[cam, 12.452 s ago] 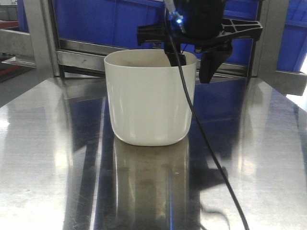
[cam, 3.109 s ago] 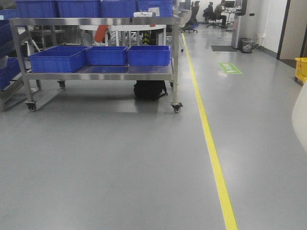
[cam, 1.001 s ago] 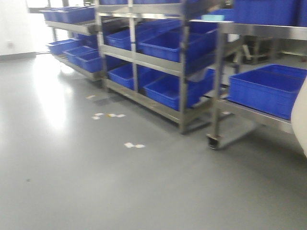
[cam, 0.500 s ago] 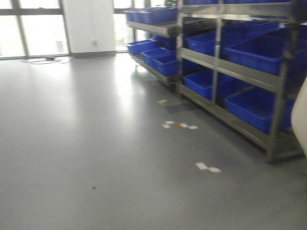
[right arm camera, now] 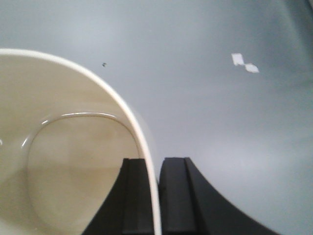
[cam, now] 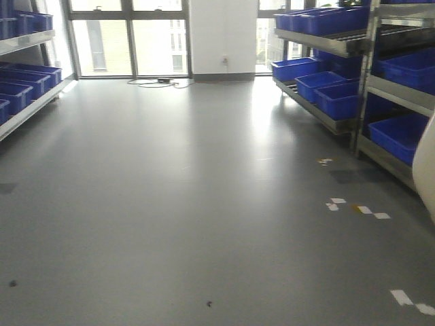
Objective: Move white bin to right shelf second layer
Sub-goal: 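Keep holding the bin while driving toward the roller shelf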
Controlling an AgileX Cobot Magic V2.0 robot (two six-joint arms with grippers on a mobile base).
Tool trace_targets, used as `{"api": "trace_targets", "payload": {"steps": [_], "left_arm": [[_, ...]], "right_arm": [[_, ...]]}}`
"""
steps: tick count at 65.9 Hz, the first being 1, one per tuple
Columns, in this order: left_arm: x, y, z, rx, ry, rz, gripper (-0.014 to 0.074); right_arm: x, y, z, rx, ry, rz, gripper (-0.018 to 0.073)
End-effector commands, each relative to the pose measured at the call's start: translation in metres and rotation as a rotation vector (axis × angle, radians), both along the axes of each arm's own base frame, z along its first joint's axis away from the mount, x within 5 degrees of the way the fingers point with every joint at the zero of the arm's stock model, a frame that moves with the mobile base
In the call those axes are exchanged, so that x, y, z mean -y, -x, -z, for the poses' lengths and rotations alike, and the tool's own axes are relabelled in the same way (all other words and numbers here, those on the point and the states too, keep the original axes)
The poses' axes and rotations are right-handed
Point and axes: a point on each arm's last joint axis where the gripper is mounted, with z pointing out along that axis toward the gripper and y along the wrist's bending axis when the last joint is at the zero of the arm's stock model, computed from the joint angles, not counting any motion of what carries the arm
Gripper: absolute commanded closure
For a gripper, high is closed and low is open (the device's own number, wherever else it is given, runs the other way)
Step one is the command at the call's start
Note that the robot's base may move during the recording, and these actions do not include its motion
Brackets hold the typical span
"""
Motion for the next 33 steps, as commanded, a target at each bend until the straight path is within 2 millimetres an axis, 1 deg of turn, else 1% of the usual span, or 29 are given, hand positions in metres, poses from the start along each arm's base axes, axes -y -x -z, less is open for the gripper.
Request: {"api": "trace_targets", "payload": {"steps": [1, 33], "left_arm": [[0.0003, -0.0004, 0.0037, 0.064, 0.012, 0.003, 0.0512], [0.0003, -0.0004, 0.0037, 0.064, 0.012, 0.003, 0.0512]], "right_arm": [[0.0003, -0.0048, -0.0144, 0.102, 0.001, 0.002, 0.0512], [0.0003, -0.0048, -0.0144, 0.102, 0.001, 0.002, 0.0512]]}}
